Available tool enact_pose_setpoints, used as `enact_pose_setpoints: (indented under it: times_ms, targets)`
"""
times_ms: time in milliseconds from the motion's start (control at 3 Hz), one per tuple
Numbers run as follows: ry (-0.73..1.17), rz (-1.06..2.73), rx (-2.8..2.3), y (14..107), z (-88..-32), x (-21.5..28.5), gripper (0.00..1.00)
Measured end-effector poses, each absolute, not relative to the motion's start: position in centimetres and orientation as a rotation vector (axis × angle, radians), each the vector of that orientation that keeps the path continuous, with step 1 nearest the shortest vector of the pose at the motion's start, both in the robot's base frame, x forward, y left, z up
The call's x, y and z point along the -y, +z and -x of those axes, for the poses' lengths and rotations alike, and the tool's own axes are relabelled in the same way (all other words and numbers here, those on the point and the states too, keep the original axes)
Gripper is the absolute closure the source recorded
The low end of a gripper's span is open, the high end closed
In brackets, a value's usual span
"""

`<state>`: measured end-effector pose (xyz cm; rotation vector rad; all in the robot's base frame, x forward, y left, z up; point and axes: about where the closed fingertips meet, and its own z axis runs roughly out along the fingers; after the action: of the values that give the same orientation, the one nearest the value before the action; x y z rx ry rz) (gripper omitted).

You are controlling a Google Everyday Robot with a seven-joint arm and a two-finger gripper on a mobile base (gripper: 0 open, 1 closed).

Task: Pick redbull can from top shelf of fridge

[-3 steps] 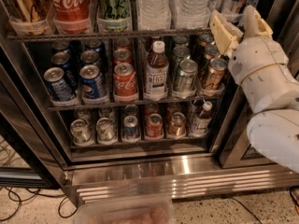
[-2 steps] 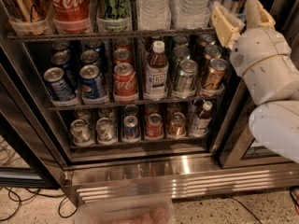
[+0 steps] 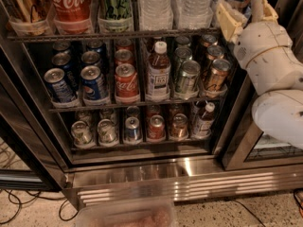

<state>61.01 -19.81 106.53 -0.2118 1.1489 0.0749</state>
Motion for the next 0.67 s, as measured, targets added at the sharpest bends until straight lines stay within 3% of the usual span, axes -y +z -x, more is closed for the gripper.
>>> enact_pose_setpoints:
  times_ms: [667]
  targets:
    - [0.057, 0.24, -1.122, 107.57, -62.53, 19.82, 0.41]
